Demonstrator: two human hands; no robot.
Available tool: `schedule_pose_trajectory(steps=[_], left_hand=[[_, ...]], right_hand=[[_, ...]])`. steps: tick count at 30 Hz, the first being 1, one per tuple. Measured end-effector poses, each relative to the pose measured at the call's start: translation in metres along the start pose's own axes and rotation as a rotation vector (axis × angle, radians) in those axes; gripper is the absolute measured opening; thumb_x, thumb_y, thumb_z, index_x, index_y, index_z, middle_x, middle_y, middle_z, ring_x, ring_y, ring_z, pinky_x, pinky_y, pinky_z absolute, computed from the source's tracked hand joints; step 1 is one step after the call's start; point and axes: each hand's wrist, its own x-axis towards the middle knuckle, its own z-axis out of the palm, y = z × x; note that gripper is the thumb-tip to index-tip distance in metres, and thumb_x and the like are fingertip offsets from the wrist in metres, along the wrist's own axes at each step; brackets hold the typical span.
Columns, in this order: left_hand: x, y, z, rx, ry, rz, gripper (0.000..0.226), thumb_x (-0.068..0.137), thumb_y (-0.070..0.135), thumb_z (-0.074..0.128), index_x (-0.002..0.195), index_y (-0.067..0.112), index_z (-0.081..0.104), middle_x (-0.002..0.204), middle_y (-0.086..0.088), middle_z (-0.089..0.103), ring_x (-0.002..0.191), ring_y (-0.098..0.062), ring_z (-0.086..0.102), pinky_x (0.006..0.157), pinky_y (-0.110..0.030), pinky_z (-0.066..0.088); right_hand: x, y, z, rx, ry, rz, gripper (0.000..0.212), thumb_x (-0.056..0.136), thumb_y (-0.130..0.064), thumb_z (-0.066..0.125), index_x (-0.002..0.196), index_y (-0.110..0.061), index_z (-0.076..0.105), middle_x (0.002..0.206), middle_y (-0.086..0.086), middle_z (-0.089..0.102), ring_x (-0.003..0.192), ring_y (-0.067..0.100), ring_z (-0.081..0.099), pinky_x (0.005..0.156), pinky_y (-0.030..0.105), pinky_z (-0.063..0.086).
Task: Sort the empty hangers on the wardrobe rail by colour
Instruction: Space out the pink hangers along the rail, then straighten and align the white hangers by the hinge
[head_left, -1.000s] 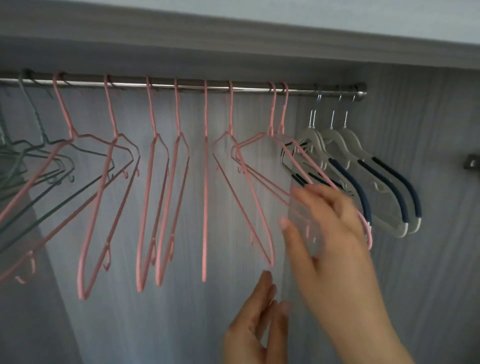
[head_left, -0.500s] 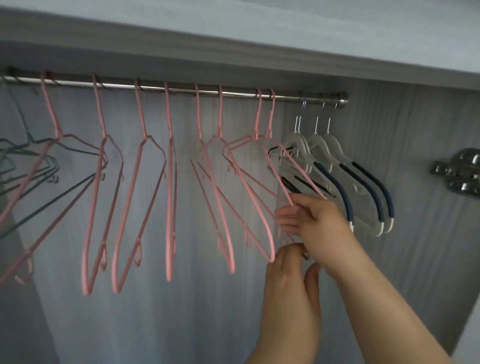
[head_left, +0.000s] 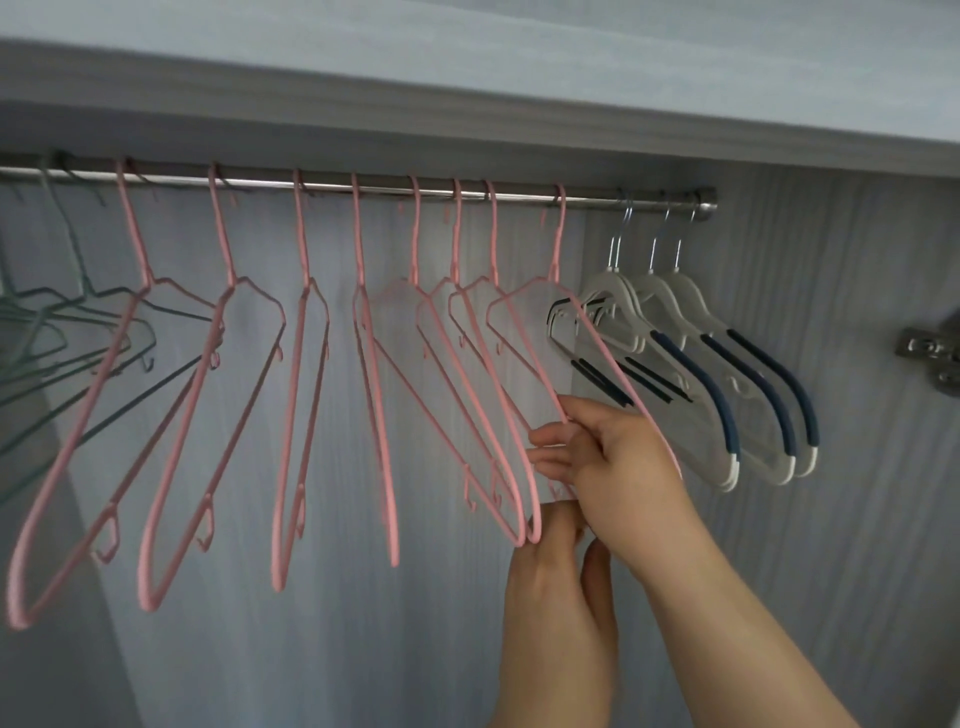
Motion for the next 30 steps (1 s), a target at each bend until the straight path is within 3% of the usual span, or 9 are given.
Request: schedule_pose_trajectory(steps=[5, 7, 9, 12, 14, 16, 19, 22, 30], left_hand=[[-0.019, -0.010, 0.010, -0.167, 0.029, -0.174, 0.069, 0.071, 0.033, 0.055, 0.133, 0.041, 0.026, 0.126, 0.027, 0.035, 0.105, 0.020, 0.044, 0.086, -0.001, 0.038], [-0.032, -0.014, 0.019, -0.272, -0.013, -0.337, 0.080, 0.064, 0.042, 0.061, 0.132, 0.038, 0.020, 0.133, 0.021, 0.030, 0.103, 0.021, 0.045, 0.079, 0.001, 0.040], [-0.041, -0.013, 0.028, -0.355, -0.058, -0.448, 0.066, 0.060, 0.039, 0.069, 0.114, 0.058, 0.036, 0.124, 0.010, 0.046, 0.096, 0.012, 0.052, 0.072, 0.000, 0.042], [-0.040, 0.000, 0.033, -0.290, -0.078, -0.304, 0.065, 0.054, 0.064, 0.063, 0.109, 0.073, 0.030, 0.123, 0.025, 0.047, 0.110, 0.013, 0.045, 0.084, -0.004, 0.041], [-0.034, 0.012, 0.034, -0.270, -0.162, -0.186, 0.080, 0.064, 0.076, 0.043, 0.132, 0.058, 0.004, 0.144, 0.030, 0.015, 0.130, 0.013, 0.021, 0.104, -0.013, 0.029], [-0.024, 0.020, 0.034, -0.216, -0.247, -0.124, 0.077, 0.071, 0.072, 0.034, 0.131, 0.047, -0.008, 0.144, 0.031, -0.003, 0.133, 0.014, 0.004, 0.112, -0.016, 0.016], [-0.009, 0.023, 0.032, -0.193, -0.205, -0.084, 0.053, 0.077, 0.061, 0.036, 0.124, 0.054, 0.015, 0.130, 0.045, 0.019, 0.126, 0.015, 0.025, 0.105, -0.009, 0.024], [-0.003, 0.017, 0.029, -0.173, -0.114, -0.052, 0.040, 0.080, 0.047, 0.039, 0.119, 0.052, 0.042, 0.127, 0.034, 0.041, 0.121, 0.009, 0.038, 0.102, -0.016, 0.034], [-0.011, 0.016, 0.026, -0.065, -0.072, 0.017, 0.051, 0.082, 0.041, 0.038, 0.132, 0.048, 0.027, 0.141, 0.032, 0.023, 0.128, 0.020, 0.018, 0.099, 0.004, 0.013]], right_hand=[[-0.027, -0.025, -0.032, -0.446, 0.142, -0.366, 0.035, 0.091, -0.021, 0.048, 0.126, -0.019, 0.052, 0.117, -0.006, 0.058, 0.109, 0.008, 0.054, 0.080, 0.003, 0.035], [-0.026, -0.035, -0.055, -0.459, 0.233, -0.431, 0.034, 0.088, -0.017, 0.054, 0.122, -0.020, 0.056, 0.111, -0.009, 0.054, 0.105, 0.006, 0.052, 0.087, 0.008, 0.035], [-0.012, -0.032, -0.070, -0.463, 0.199, -0.327, 0.036, 0.087, -0.013, 0.055, 0.122, -0.019, 0.056, 0.115, -0.004, 0.058, 0.110, 0.012, 0.053, 0.091, 0.017, 0.036], [0.002, -0.016, -0.072, -0.325, 0.041, -0.077, 0.030, 0.091, -0.011, 0.050, 0.120, -0.015, 0.056, 0.118, 0.004, 0.062, 0.107, 0.014, 0.055, 0.092, 0.022, 0.037], [0.005, -0.004, -0.068, -0.138, -0.008, 0.025, 0.026, 0.093, -0.009, 0.047, 0.116, -0.014, 0.058, 0.112, 0.007, 0.065, 0.101, 0.015, 0.059, 0.097, 0.028, 0.044], [0.005, 0.004, -0.065, 0.107, -0.024, 0.121, 0.028, 0.094, -0.004, 0.042, 0.118, -0.006, 0.055, 0.106, 0.010, 0.066, 0.092, 0.014, 0.063, 0.090, 0.025, 0.053], [0.004, 0.009, -0.060, 0.379, -0.049, 0.172, 0.031, 0.094, 0.004, 0.036, 0.121, 0.002, 0.050, 0.094, 0.010, 0.065, 0.082, 0.012, 0.066, 0.074, 0.015, 0.056], [0.003, 0.010, -0.054, 0.435, -0.070, 0.151, 0.030, 0.093, 0.005, 0.036, 0.117, 0.000, 0.053, 0.096, 0.012, 0.067, 0.077, 0.009, 0.070, 0.070, 0.013, 0.056], [0.001, 0.007, -0.043, 0.475, -0.116, 0.123, 0.027, 0.093, 0.004, 0.037, 0.107, -0.006, 0.058, 0.093, 0.010, 0.067, 0.074, 0.005, 0.070, 0.071, 0.011, 0.055]])
